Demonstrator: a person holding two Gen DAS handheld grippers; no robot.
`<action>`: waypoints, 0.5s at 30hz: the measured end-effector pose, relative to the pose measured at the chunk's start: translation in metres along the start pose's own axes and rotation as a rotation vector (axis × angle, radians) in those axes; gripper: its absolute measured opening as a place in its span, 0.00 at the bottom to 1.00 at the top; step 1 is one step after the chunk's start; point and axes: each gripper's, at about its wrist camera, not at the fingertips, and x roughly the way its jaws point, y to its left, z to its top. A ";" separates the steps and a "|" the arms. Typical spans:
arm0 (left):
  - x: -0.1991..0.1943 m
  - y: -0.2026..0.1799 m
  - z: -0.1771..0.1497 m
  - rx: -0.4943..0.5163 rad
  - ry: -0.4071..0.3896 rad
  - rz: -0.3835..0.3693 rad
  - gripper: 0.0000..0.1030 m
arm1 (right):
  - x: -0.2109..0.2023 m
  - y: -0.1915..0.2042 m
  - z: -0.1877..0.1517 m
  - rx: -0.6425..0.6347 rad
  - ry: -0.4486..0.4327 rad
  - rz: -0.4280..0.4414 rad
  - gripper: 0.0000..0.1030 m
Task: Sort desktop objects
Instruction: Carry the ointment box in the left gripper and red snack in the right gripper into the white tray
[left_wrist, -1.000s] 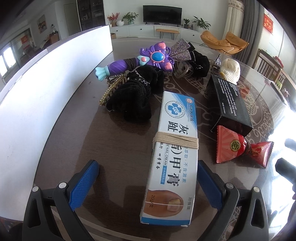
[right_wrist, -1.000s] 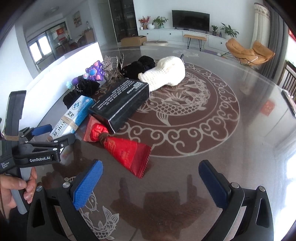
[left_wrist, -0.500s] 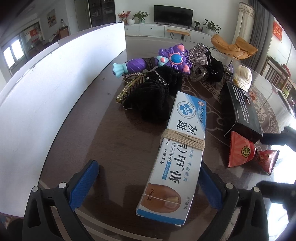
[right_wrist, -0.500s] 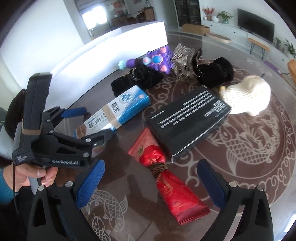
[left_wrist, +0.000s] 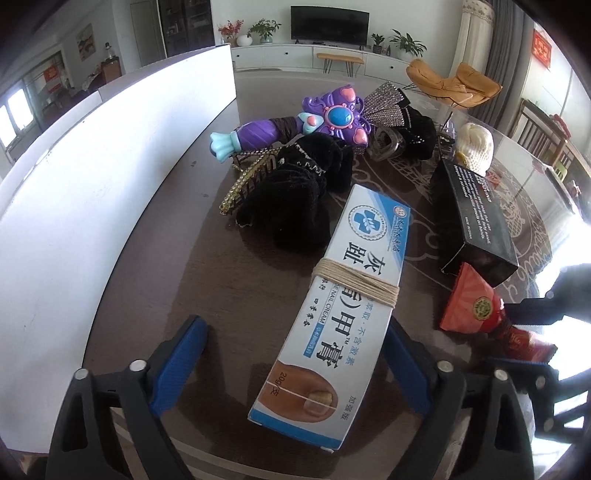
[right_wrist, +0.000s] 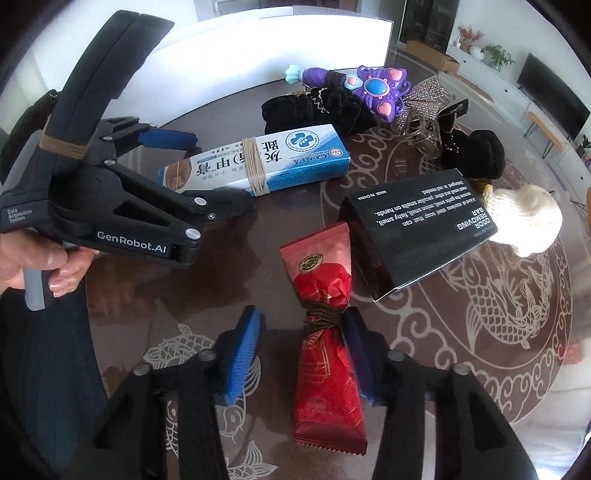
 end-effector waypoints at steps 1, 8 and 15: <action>-0.004 -0.005 -0.001 0.026 -0.013 -0.014 0.52 | -0.001 -0.004 0.000 0.032 -0.001 0.009 0.19; -0.048 -0.010 -0.009 0.022 -0.086 -0.157 0.39 | -0.043 -0.016 -0.013 0.144 -0.070 0.012 0.19; -0.101 0.032 -0.018 -0.069 -0.185 -0.196 0.39 | -0.076 -0.016 0.020 0.163 -0.154 0.030 0.19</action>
